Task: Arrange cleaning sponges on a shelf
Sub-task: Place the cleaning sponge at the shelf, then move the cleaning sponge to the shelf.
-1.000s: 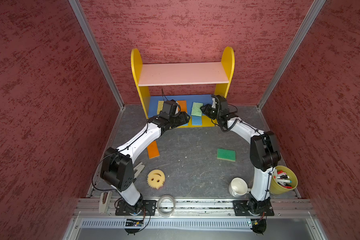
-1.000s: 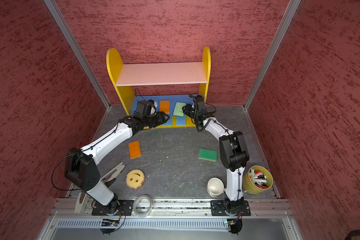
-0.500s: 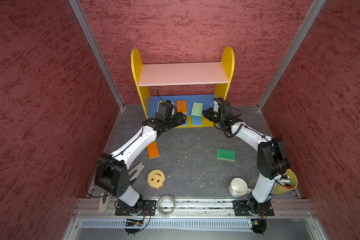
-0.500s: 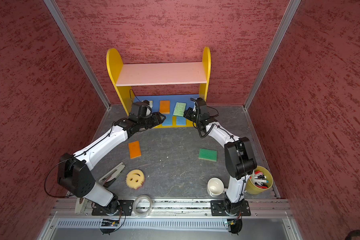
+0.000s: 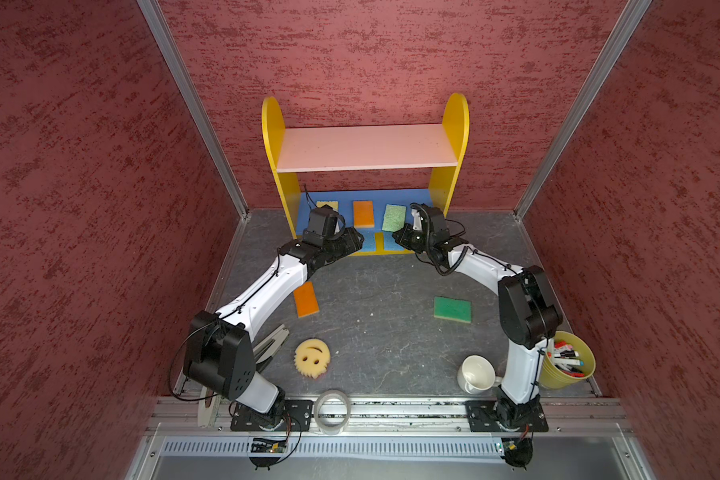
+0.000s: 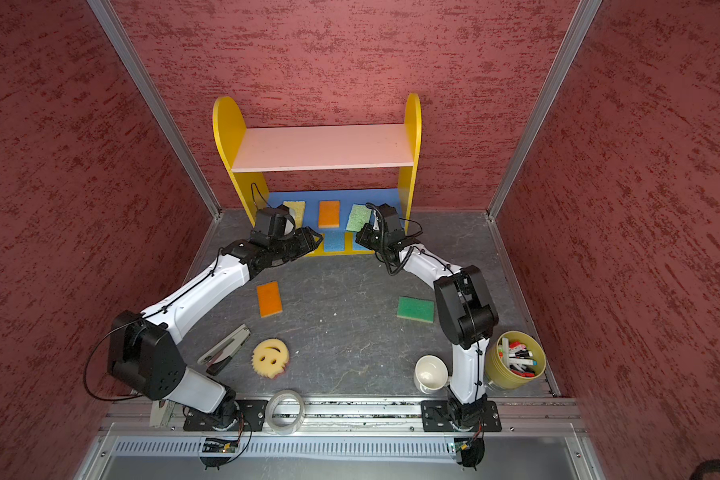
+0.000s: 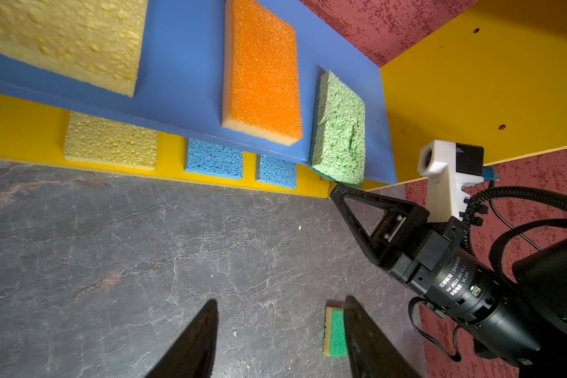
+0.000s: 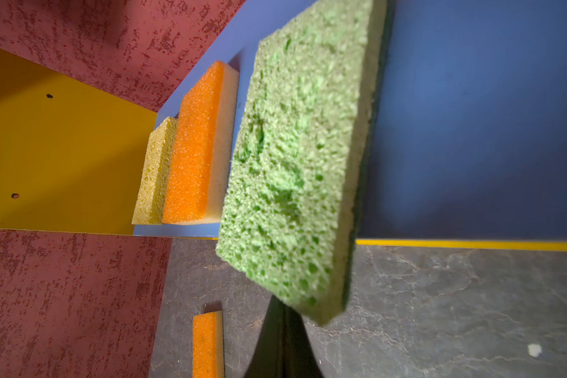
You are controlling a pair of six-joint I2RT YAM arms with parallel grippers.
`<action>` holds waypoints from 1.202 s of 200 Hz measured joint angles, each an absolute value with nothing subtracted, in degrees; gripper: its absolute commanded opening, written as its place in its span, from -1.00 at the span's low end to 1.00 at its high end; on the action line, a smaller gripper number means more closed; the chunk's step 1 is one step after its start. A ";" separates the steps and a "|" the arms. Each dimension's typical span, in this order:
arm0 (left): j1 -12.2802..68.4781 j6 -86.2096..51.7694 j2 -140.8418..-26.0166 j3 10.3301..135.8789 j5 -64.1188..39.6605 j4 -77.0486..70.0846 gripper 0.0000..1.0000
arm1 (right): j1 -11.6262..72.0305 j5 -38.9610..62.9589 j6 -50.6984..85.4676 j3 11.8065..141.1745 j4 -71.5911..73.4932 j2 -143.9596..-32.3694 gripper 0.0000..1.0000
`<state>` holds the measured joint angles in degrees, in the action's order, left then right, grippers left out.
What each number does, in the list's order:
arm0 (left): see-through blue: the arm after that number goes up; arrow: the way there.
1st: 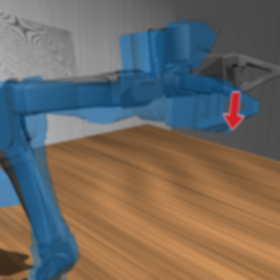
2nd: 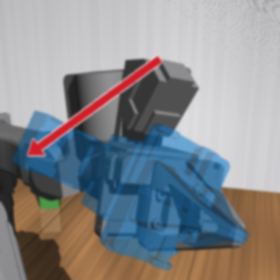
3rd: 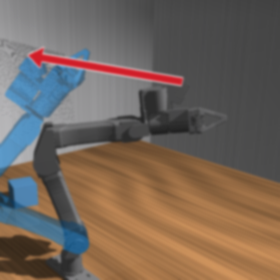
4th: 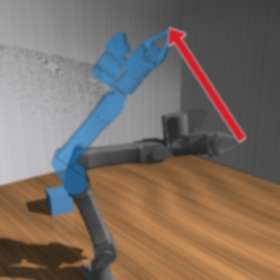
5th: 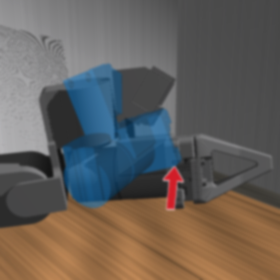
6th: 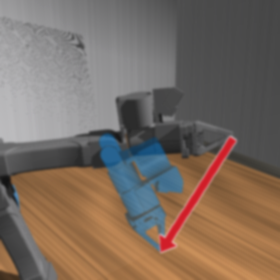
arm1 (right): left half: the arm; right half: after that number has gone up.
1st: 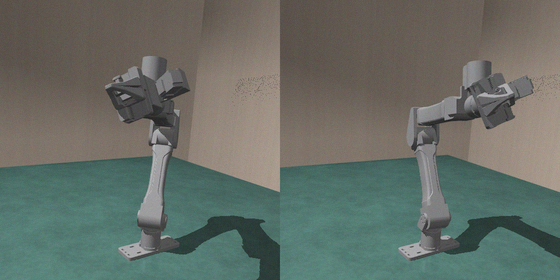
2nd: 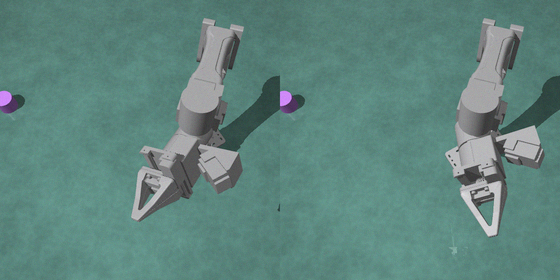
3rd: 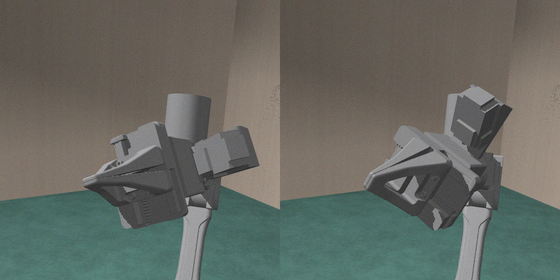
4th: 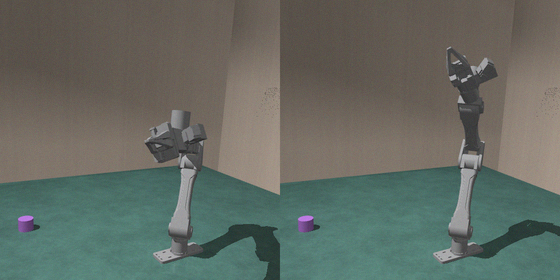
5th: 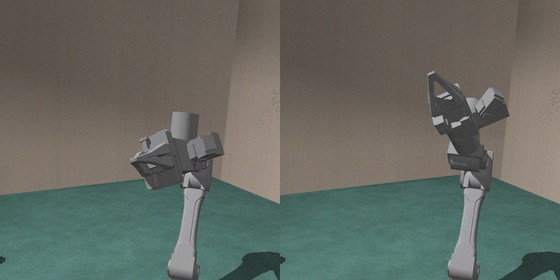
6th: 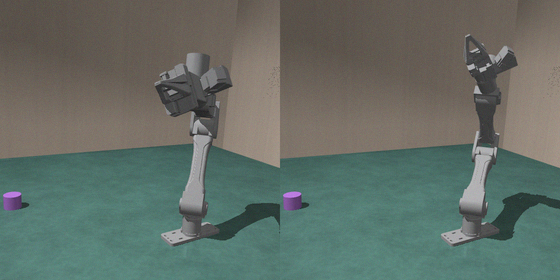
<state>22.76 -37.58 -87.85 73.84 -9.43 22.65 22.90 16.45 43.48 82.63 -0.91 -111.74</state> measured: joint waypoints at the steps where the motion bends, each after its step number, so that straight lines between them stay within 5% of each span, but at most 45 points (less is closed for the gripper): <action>1: 22.76 -37.60 -87.85 73.84 -9.45 22.65 0.21 | 22.90 16.40 43.48 82.70 -0.95 -111.77 -1.00; 240: 22.17 -38.11 -89.10 71.02 -12.08 21.87 0.21 | 22.87 8.86 41.58 86.72 -4.14 -113.49 -1.00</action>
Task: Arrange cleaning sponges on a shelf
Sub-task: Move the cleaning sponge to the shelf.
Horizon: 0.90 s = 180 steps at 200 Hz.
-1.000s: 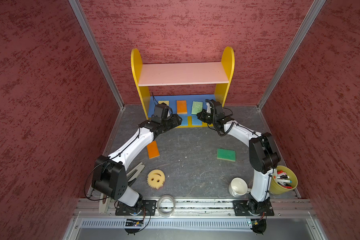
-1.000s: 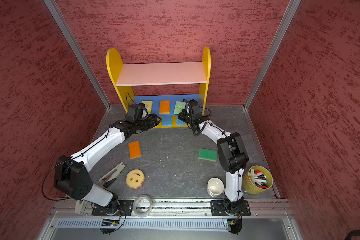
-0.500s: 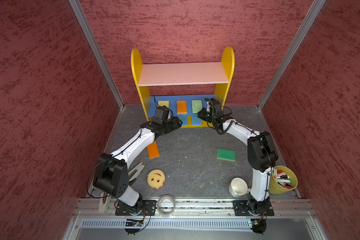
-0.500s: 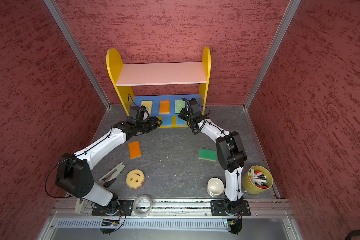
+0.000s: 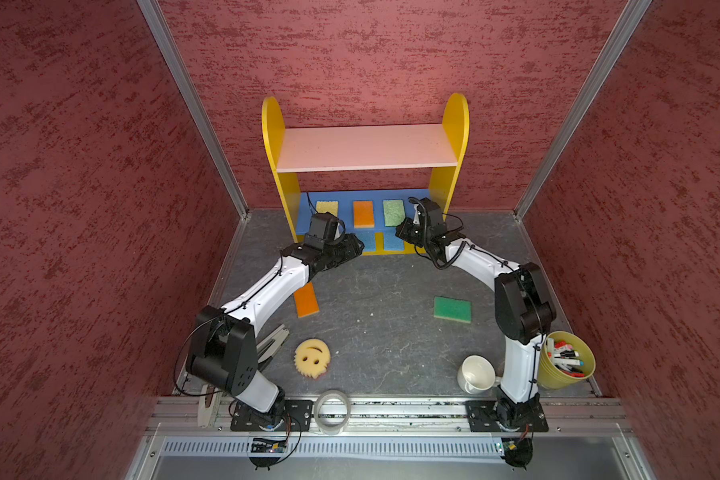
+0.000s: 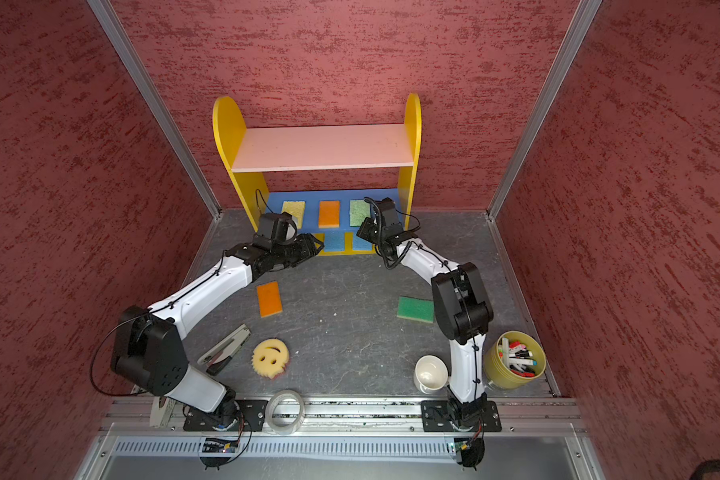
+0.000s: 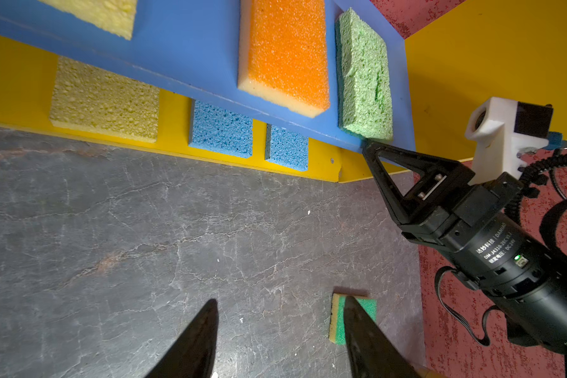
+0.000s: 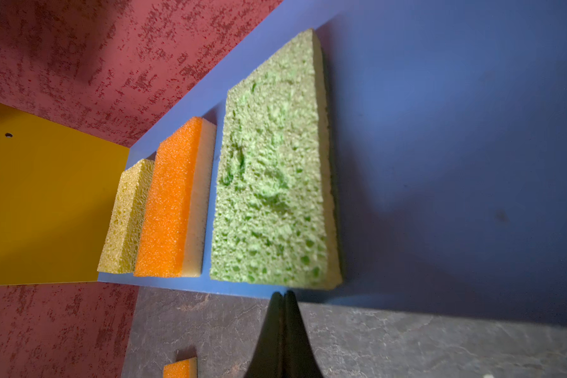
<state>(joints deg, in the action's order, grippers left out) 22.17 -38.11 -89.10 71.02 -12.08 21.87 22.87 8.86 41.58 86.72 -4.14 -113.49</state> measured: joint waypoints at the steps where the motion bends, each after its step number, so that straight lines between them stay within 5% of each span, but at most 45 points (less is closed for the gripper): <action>1: 22.17 -38.11 -89.08 71.02 -12.08 21.89 0.21 | 22.90 8.86 41.56 86.63 -4.14 -113.43 -1.00; 35: 21.98 -37.23 -85.89 70.57 -11.16 23.44 0.48 | 23.38 9.39 39.57 79.48 -6.11 -106.13 -0.95; 86: 23.35 -35.00 -76.51 68.12 -7.09 30.06 0.37 | 26.02 4.99 33.85 66.98 -17.58 -87.20 -0.55; 137: 39.66 -35.18 -80.44 64.47 -4.34 30.55 0.54 | 26.33 -2.20 33.10 50.46 -30.63 -72.16 -0.12; 180: 53.49 -36.97 -95.85 69.23 -3.29 27.59 0.61 | 23.51 -5.34 35.66 44.66 -35.64 -64.45 0.19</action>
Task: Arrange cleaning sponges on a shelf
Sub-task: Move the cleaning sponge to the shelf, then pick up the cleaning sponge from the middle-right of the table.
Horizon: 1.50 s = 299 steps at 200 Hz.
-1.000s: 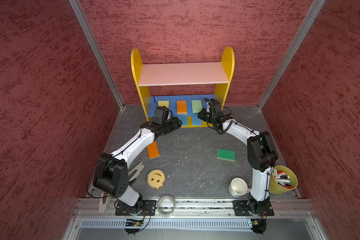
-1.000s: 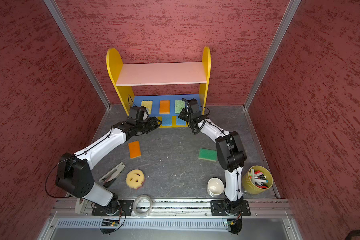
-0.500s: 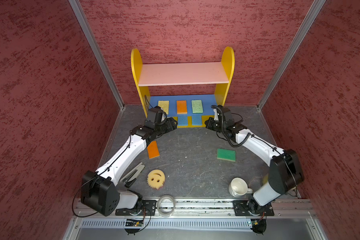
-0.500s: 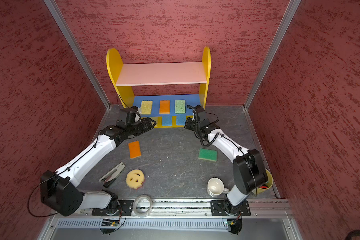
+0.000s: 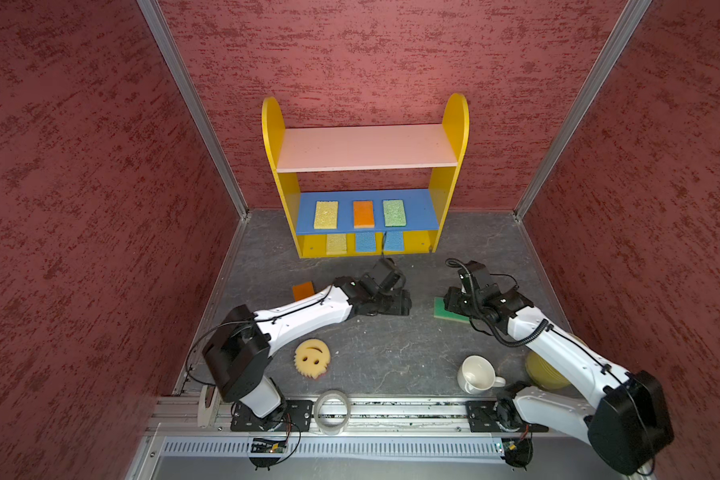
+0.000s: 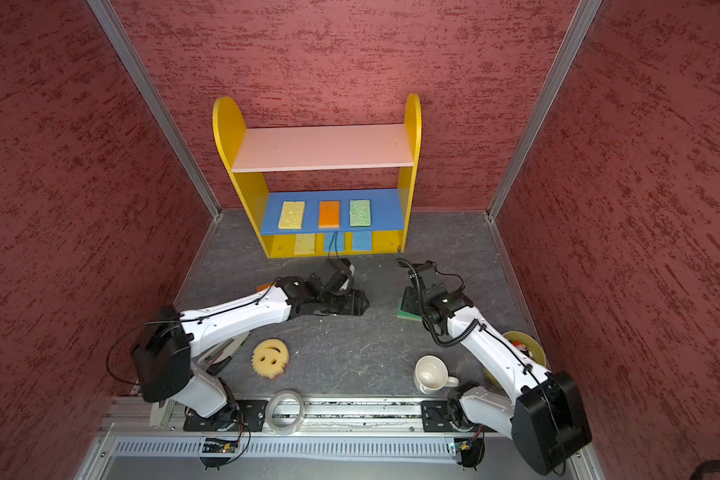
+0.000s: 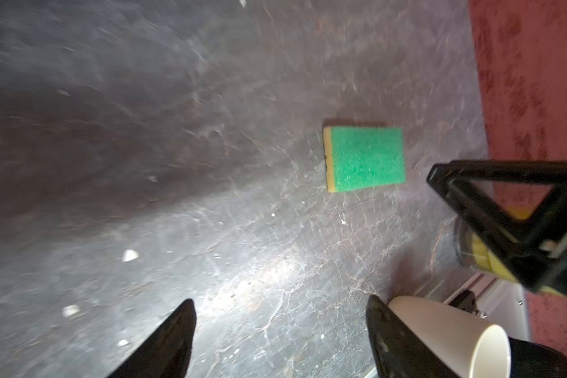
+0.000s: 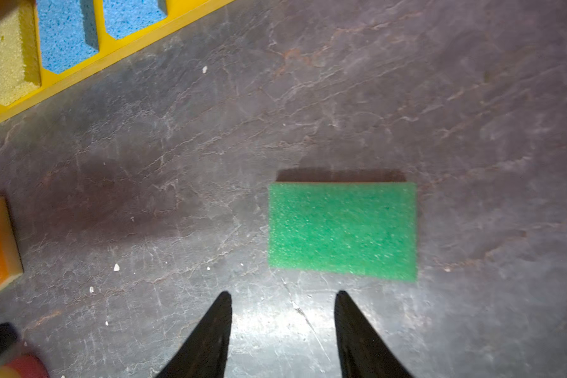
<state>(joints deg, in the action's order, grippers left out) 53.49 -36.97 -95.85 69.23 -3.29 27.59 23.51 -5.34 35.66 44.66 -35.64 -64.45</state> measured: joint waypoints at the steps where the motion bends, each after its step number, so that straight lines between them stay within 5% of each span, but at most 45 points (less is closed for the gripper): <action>1: 53.67 -37.01 -96.18 69.43 -3.27 27.59 0.61 | 23.42 -5.37 35.75 44.64 -35.70 -64.29 0.20; 60: 60.90 -37.26 -116.92 85.43 -0.89 28.49 0.56 | 17.23 -7.79 37.08 43.62 -36.99 -53.78 0.26; 200: 57.30 -36.45 -129.49 98.85 3.01 27.07 -0.12 | 13.91 -6.55 35.75 41.78 -35.99 -52.53 0.23; 262: 56.93 -36.82 -130.30 100.49 2.85 27.00 -0.81 | 13.28 -6.02 35.09 41.69 -35.14 -52.84 0.23; 299: 55.92 -36.60 -129.93 99.96 2.48 26.89 -1.00 | 13.23 -4.60 34.87 41.06 -35.07 -51.70 0.21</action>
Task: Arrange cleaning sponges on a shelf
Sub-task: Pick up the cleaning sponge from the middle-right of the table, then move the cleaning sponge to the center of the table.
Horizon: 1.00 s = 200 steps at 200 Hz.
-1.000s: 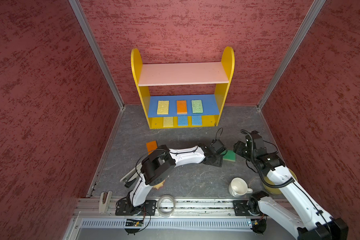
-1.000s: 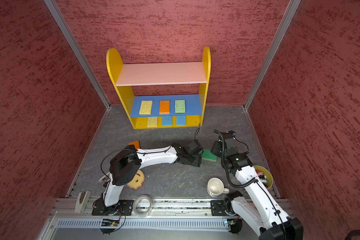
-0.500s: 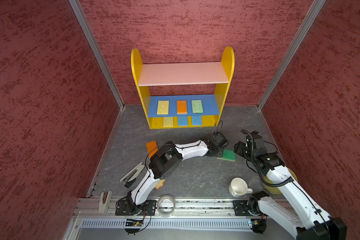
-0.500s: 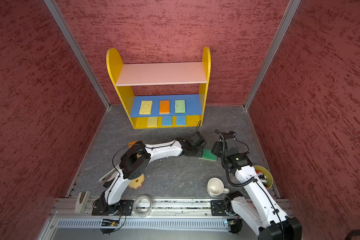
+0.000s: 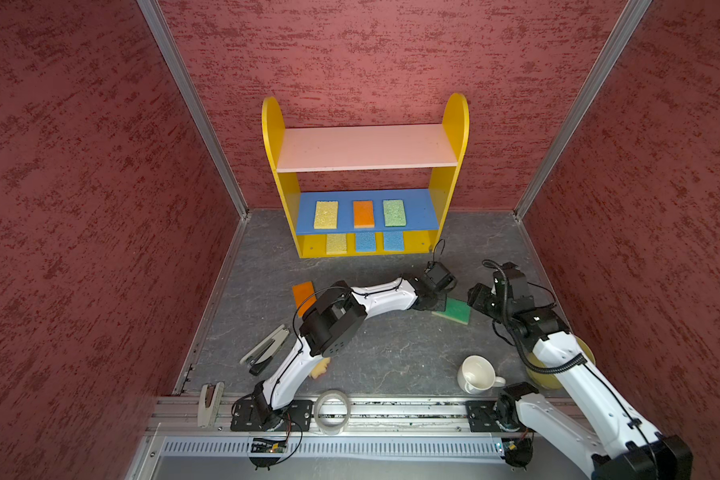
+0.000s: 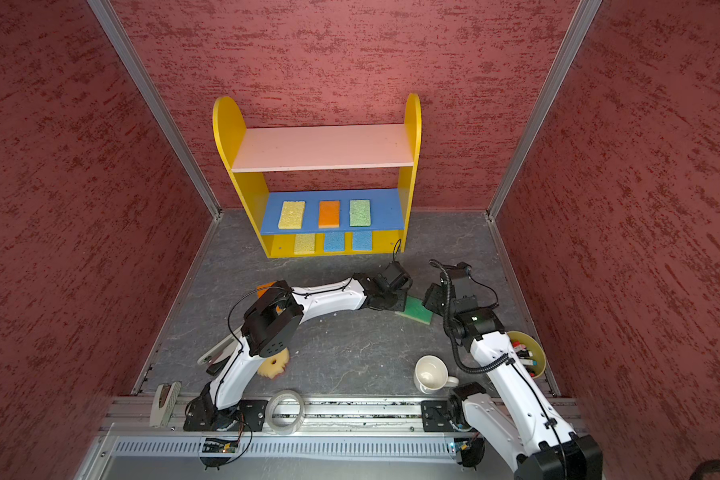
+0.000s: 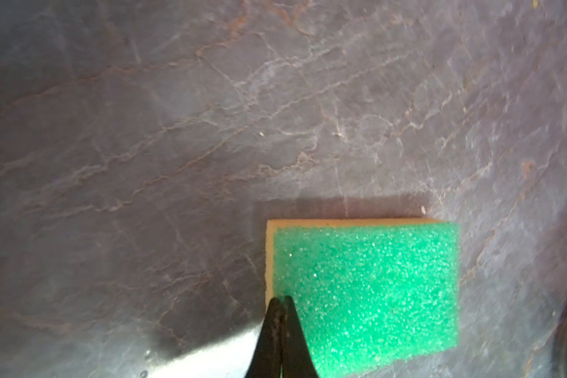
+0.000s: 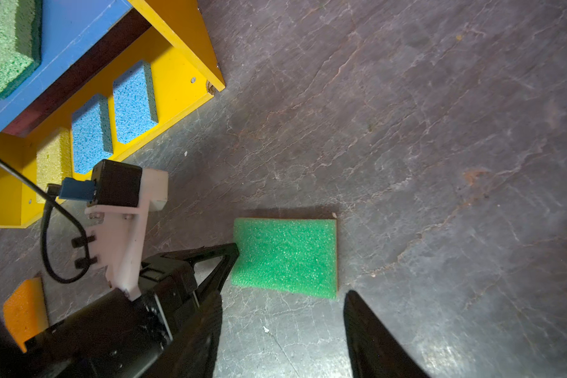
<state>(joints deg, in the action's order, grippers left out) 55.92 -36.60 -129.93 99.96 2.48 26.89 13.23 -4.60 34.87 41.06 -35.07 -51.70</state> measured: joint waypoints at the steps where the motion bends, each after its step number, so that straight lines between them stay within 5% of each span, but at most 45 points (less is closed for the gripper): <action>1: 55.88 -36.58 -129.84 99.90 2.48 26.96 -1.00 | 13.23 -4.47 34.87 41.06 -35.07 -51.64 0.21; 116: 48.29 -32.64 -96.57 94.13 7.88 31.57 -1.00 | 13.21 1.65 33.04 47.31 -34.72 -47.46 0.21; 200: 43.97 -31.40 -86.46 94.89 11.90 35.40 -1.00 | 13.15 6.02 33.50 46.35 -30.57 -51.75 0.18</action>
